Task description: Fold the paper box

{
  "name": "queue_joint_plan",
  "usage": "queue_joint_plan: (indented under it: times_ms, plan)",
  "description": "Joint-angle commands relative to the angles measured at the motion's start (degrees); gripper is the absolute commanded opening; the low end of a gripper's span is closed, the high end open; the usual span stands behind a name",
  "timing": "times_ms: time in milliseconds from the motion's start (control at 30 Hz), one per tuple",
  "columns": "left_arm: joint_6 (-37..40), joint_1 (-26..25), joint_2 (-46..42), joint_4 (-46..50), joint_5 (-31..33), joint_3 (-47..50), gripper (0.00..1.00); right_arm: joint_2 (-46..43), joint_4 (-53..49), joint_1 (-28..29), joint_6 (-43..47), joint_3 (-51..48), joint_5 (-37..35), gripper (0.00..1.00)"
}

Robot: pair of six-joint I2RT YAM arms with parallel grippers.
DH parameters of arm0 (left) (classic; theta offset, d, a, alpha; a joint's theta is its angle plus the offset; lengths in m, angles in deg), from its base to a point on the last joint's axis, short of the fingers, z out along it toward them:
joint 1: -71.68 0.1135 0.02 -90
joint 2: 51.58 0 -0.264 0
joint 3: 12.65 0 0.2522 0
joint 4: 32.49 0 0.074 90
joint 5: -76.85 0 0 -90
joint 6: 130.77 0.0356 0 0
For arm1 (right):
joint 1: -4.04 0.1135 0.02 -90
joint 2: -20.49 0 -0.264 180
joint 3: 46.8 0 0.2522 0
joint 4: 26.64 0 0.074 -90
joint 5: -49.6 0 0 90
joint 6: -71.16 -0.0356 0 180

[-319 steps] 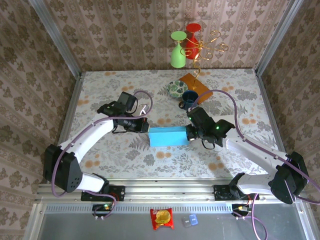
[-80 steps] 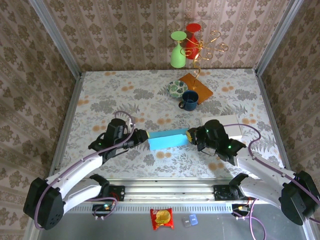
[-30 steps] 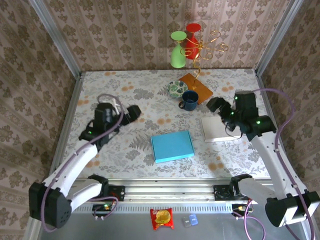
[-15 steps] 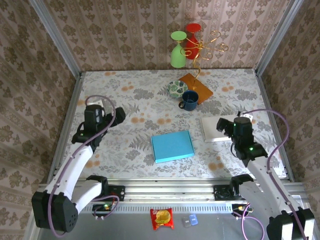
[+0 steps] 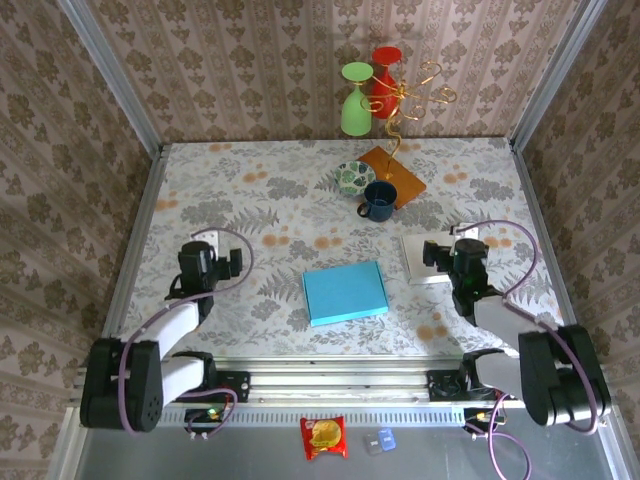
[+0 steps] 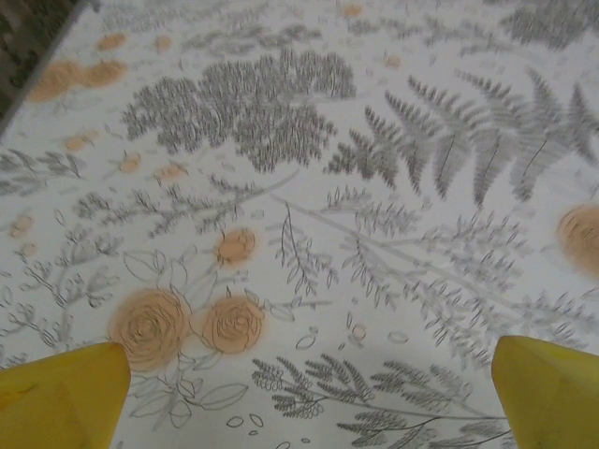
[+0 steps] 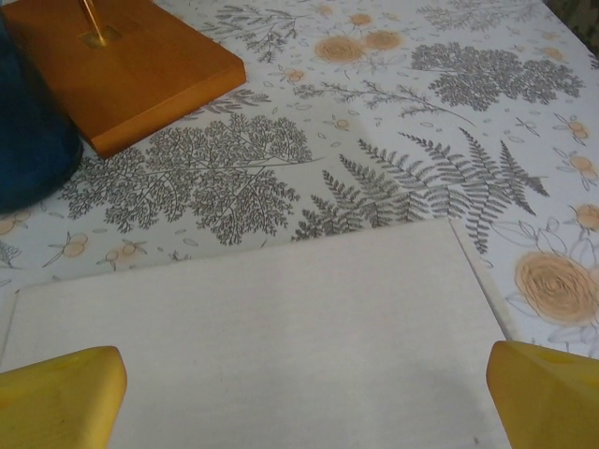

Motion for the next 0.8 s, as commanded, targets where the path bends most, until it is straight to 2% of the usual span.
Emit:
queue_joint_plan:
  times_ms: [0,67,133,200,233,267,300,367,400,467,700,767]
  plan:
    - [3.15,2.23,4.76,-18.93,-4.10,-0.30,1.00,4.73,12.31,-1.70,1.78,3.11,3.16,1.00]
    - [4.53,3.18,8.84,-24.22,-6.89,-1.16,1.00,7.30,13.88,-2.38,1.84,4.39,4.58,1.00]
    - [5.96,4.01,11.02,-21.03,-9.64,-4.16,1.00,9.90,17.72,-2.51,2.67,3.95,4.99,1.00]
    - [7.72,4.50,15.41,-24.82,-11.78,-4.32,1.00,14.45,24.19,-3.01,2.62,2.43,5.97,1.00]
    - [7.68,4.57,18.91,-30.64,-11.02,-2.88,1.00,16.26,26.59,-3.16,2.51,2.04,6.25,1.00]
    - [7.48,4.75,24.05,-40.65,-9.35,-0.79,1.00,18.78,30.18,-3.25,2.59,1.53,6.26,1.00]
    - [6.20,5.87,24.97,-46.46,-8.79,0.56,1.00,19.89,31.70,-3.33,2.49,1.64,5.86,1.00]
    - [1.98,8.62,21.43,-36.27,-10.16,-1.33,1.00,18.62,21.62,-3.61,1.72,5.58,5.46,1.00]
    - [1.98,9.31,23.17,-37.29,-11.43,-2.51,1.00,19.25,20.73,-3.18,2.23,6.69,5.07,1.00]
    - [2.13,8.68,22.21,-30.51,-10.77,-5.04,1.00,18.95,20.47,-3.00,2.29,6.49,4.60,1.00]
    - [2.51,8.57,22.88,-36.16,-9.21,-2.75,1.00,18.86,21.35,-2.89,2.33,6.09,4.48,1.00]
    - [2.70,8.46,22.78,-34.66,-9.55,-3.53,1.00,18.84,21.38,-2.91,2.33,6.06,4.47,1.00]
